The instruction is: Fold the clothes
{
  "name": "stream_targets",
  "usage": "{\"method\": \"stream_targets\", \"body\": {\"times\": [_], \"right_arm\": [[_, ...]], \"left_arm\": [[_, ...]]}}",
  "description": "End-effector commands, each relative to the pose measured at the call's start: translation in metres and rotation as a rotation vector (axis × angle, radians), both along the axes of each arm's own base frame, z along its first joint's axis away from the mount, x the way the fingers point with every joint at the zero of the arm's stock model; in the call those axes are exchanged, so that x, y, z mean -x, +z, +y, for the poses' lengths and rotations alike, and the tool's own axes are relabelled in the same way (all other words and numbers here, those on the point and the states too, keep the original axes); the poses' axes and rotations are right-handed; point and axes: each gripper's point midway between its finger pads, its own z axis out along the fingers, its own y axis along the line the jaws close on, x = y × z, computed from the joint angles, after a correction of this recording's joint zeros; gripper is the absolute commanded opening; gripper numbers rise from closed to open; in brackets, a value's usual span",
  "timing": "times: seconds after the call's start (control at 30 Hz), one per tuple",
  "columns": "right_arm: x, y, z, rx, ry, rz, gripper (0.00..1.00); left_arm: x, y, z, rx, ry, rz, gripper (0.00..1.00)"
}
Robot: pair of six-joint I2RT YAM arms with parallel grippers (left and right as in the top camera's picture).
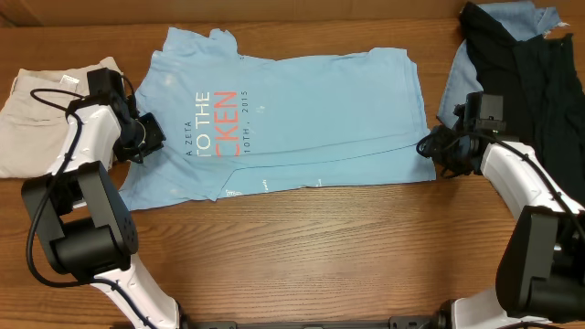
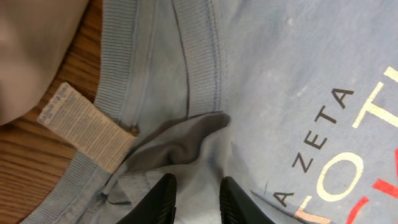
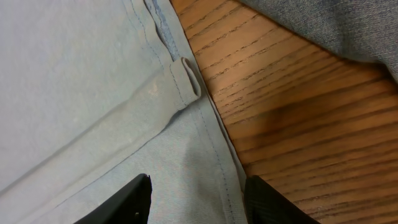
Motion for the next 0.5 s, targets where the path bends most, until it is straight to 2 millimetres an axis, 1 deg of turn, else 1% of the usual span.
{"method": "stream_targets", "body": {"times": [0.0, 0.03, 0.1, 0.2, 0.3, 0.37, 0.47], "right_arm": [[-0.001, 0.0, 0.001, 0.009, 0.005, 0.0, 0.52], [-0.001, 0.0, 0.001, 0.009, 0.005, 0.0, 0.52], [-0.001, 0.0, 0.001, 0.009, 0.005, 0.0, 0.52], [-0.001, 0.0, 0.001, 0.009, 0.005, 0.0, 0.52], [0.0, -0.001, 0.001, 0.009, 0.005, 0.004, 0.52], [0.001, -0.001, 0.001, 0.008, 0.005, 0.007, 0.52], [0.001, -0.001, 0.001, 0.009, 0.005, 0.007, 0.52]], "left_arm": [[0.002, -0.002, -0.002, -0.005, -0.018, 0.017, 0.24], [0.004, -0.002, -0.01, 0.027, -0.041, 0.024, 0.24], [0.007, -0.001, -0.031, 0.103, -0.125, 0.025, 0.24], [0.011, 0.0, -0.061, 0.136, -0.246, 0.043, 0.29], [0.015, -0.002, -0.092, 0.099, -0.379, 0.072, 0.33], [0.021, -0.004, -0.118, 0.04, -0.491, 0.103, 0.34], [0.027, -0.006, -0.137, -0.05, -0.588, 0.14, 0.36]]}}
